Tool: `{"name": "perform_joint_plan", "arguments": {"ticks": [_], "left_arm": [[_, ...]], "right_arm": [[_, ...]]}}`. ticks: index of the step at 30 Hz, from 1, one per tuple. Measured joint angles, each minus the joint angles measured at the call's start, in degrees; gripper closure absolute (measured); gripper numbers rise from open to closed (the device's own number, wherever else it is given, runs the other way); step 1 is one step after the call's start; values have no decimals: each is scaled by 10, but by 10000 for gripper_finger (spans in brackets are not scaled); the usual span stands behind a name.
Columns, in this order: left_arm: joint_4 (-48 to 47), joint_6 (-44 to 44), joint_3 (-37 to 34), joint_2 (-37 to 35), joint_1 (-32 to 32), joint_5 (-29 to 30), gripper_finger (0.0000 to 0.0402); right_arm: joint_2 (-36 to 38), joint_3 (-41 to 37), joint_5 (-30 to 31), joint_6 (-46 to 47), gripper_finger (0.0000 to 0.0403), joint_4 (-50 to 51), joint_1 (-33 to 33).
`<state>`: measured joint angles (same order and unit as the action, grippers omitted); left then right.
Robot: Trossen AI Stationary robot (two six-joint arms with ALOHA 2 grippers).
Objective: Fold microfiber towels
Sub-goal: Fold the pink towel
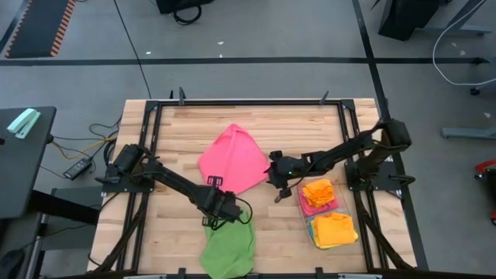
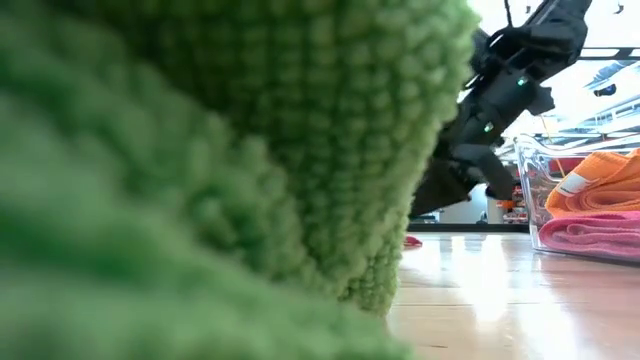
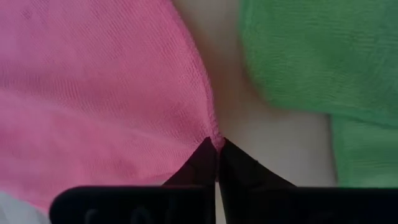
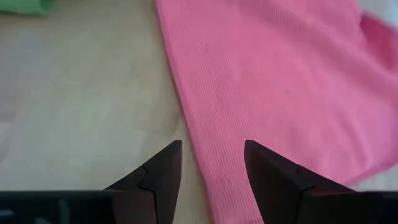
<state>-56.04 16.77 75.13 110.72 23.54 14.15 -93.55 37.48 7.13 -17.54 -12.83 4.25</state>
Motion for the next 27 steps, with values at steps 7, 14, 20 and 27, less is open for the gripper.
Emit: {"name": "perform_joint_plan", "arguments": {"ticks": [7,14,20,27], "left_arm": [[-12,21,0,0,9,-1,375],[-19,31,-1,0,11,-1,388],[-23,46,-1,0,11,-1,369],[-22,49,-1,0,11,28,393]], "right_arm": [[-51,45,-3,15,221,58,-21],[-72,71,-3,26,225,95,-27],[-64,70,-19,57,256,116,-26],[-63,70,-37,82,333,128,-26]]}}
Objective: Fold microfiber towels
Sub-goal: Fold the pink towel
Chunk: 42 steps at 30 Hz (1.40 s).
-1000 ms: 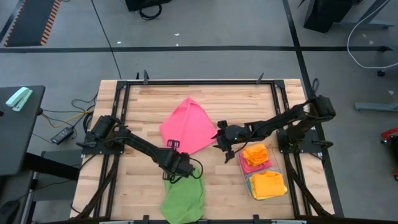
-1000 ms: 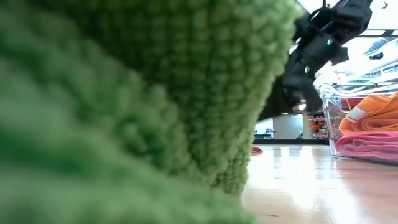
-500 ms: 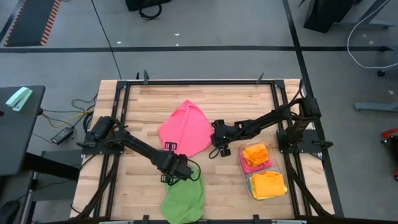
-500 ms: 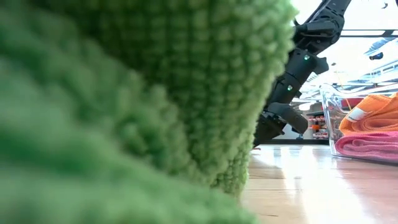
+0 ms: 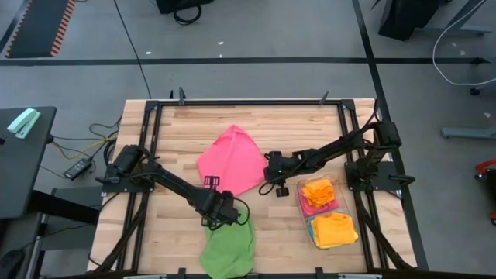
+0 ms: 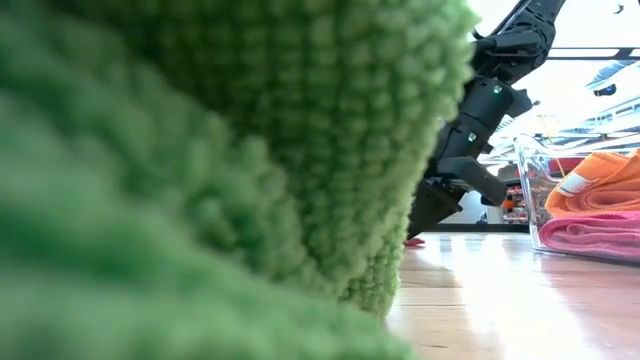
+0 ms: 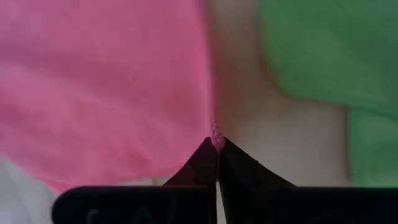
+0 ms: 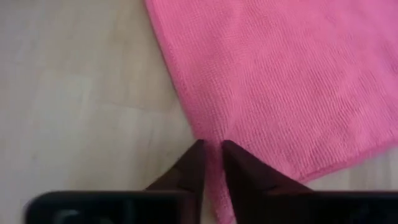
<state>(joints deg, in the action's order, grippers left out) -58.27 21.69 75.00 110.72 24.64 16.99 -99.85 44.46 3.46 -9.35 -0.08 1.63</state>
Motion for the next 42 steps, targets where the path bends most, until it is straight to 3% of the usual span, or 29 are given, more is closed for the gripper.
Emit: {"name": "perform_joint_plan", "arguments": {"ticks": [5,19,26,34,42], "left_arm": [[-2,2,0,-2,4,44,383],[-85,-18,71,-134,8,147,392],[-94,-87,103,-224,-11,194,376],[-82,-195,117,-306,-96,198,387],[-70,-337,117,-311,-253,193,393]], "right_arm": [[13,6,-29,1,394,27,6],[157,147,15,-38,398,229,57],[218,234,14,-42,399,343,55],[248,309,21,-77,399,415,33],[245,314,113,-194,400,393,-102]]}}
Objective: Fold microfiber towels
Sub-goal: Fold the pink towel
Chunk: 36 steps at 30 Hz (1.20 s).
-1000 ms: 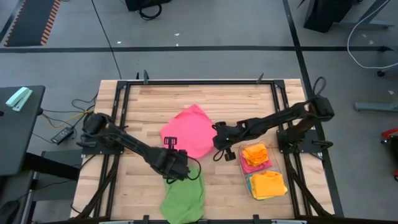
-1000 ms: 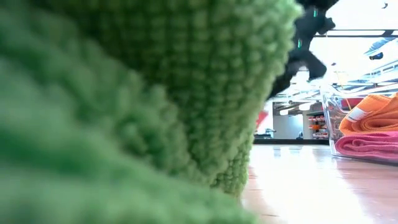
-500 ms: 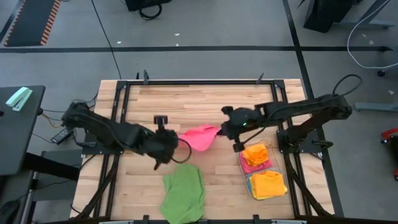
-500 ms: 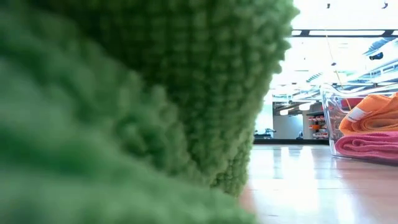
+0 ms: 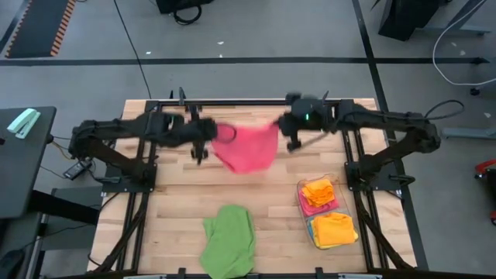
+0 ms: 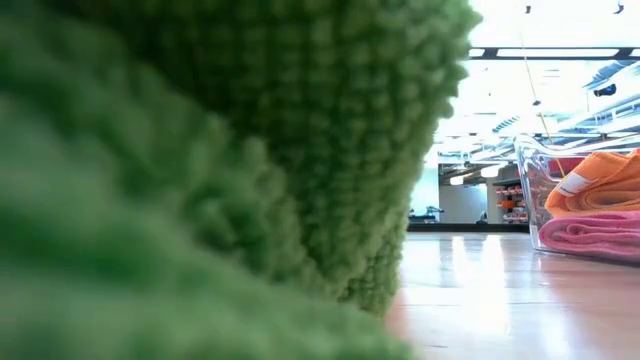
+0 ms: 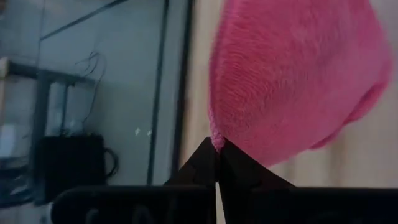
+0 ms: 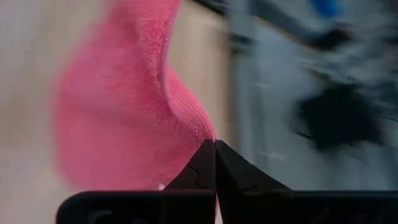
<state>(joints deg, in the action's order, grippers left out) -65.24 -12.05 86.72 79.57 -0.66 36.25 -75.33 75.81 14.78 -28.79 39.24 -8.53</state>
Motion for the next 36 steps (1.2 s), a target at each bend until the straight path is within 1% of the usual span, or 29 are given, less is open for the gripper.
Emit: {"name": "perform_joint_plan", "arguments": {"ticks": [3,5,7,8,10,13,15,19,21,25,29,31,33,36], "left_arm": [[43,-63,0,3,-95,16,391],[91,-102,0,2,-148,26,382],[144,-143,0,-5,-182,21,378],[161,-162,0,-10,-192,15,379],[187,-191,0,-22,-200,-25,386],[190,-196,0,-22,-197,-104,393],[165,-167,0,-19,-189,-143,391],[95,-125,-1,-5,-151,-195,379],[73,-117,-1,-6,-126,-225,382],[46,-80,0,-16,-93,-277,393],[1,-29,-5,-16,-85,-286,381],[3,-6,-26,-13,-86,-286,376],[6,2,-61,-9,-89,-286,379],[52,13,-117,-7,-97,-285,392]], "right_arm": [[0,0,62,-52,400,-87,-76],[2,0,83,-66,400,-152,-119],[11,0,79,-84,400,-185,-148],[17,3,68,-94,400,-189,-157],[25,18,37,-99,400,-164,-169],[26,41,-3,-88,400,-79,-173],[23,54,-43,-70,400,-10,-165],[17,68,-153,-29,400,114,-137],[16,69,-190,-24,400,142,-117],[24,70,-196,-7,400,153,-78],[15,70,-192,-1,400,151,-62],[-1,62,-190,-3,400,147,-60],[-23,48,-172,-16,400,142,-63],[-56,28,-144,-32,400,114,-78]]}}
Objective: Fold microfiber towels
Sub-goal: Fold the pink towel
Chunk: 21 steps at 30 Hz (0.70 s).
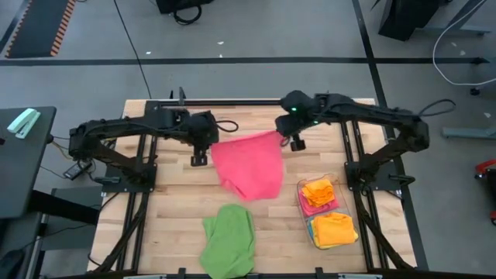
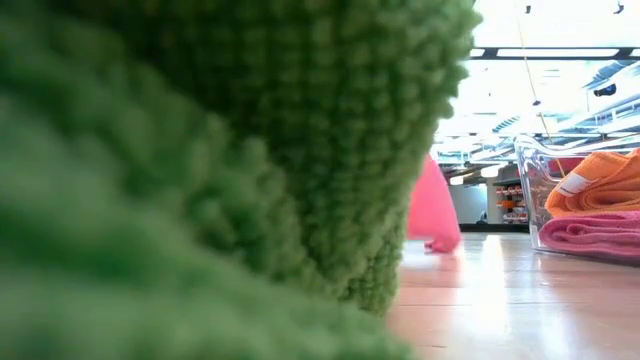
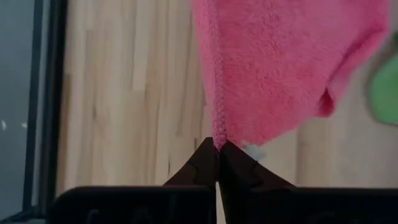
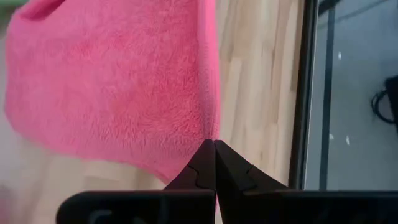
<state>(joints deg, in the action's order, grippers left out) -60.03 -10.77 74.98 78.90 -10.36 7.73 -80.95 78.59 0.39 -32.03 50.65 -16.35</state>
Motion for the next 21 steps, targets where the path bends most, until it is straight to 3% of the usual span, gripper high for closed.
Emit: {"name": "perform_joint_plan", "arguments": {"ticks": [9,16,21], "left_arm": [[112,16,-140,13,-46,1,372],[111,22,-155,13,-58,-4,393],[127,51,-155,17,-47,-32,369]], "right_arm": [[-125,-10,15,-35,399,-82,-60],[-202,-10,7,-53,399,-131,-69],[-218,-12,-5,-57,399,-120,-69]]}}
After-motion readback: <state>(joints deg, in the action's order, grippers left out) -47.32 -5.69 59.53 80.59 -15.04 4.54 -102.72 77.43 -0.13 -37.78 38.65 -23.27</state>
